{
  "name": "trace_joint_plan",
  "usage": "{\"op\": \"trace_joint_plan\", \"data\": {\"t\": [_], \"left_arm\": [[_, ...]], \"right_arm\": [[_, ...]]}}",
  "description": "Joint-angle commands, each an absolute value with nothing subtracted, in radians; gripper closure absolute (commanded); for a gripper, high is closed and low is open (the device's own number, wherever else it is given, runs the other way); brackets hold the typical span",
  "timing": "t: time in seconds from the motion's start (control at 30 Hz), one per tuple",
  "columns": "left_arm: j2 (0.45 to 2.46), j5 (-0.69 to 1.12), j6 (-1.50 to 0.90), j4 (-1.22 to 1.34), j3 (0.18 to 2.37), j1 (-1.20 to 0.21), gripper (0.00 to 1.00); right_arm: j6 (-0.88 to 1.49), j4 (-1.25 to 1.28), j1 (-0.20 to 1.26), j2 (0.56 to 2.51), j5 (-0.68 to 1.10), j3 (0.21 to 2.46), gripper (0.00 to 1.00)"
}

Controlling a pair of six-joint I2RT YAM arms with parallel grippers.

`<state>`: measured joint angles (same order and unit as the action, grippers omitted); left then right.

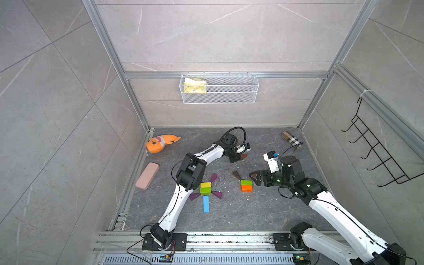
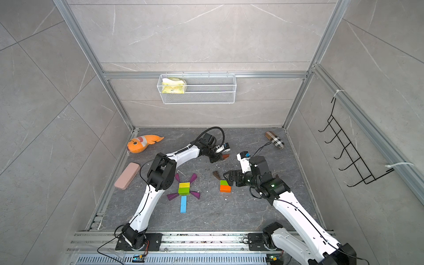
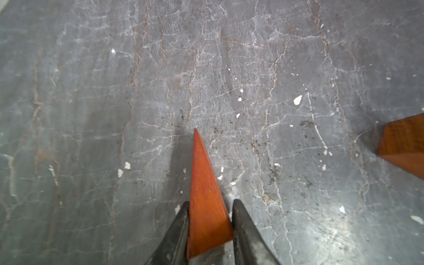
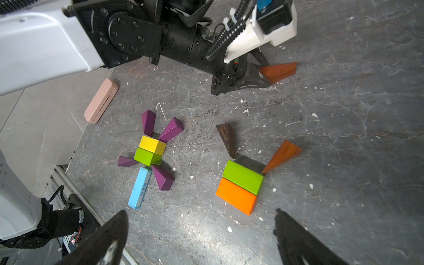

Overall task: Assemble a small pinwheel with building blocks
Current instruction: Pick up the building block from the center of the board.

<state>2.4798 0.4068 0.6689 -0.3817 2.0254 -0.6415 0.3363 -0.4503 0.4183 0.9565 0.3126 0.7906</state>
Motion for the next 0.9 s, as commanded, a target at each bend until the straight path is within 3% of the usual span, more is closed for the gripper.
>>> {"op": "trace_joint_plan", "data": {"t": [0.0,0.4,0.6,0.87], "left_arm": [[2.457,0.463,0.669,-0.391,2.028,-0.643,0.74],[2.185,0.421,0.526,-0.217,1.783,-0.631,0.87],[1.954,0.381,0.43,-0.117,1.506,-0.632,0.89],[1.66,0.331,0.396,-0.184,1.19,-0.695,0.89]], "right_arm": [[0.334,-0.435,0.413,0.96,0.327,0.777,0.0],[0.358,-0.405,0.35,0.95,0.331,0.74,0.0],[0.337,-0.457,0.33,0.972,0.303,0.754,0.0],[0.327,-0.444,0.33,0.926,0.322,0.686,0.0]]}}
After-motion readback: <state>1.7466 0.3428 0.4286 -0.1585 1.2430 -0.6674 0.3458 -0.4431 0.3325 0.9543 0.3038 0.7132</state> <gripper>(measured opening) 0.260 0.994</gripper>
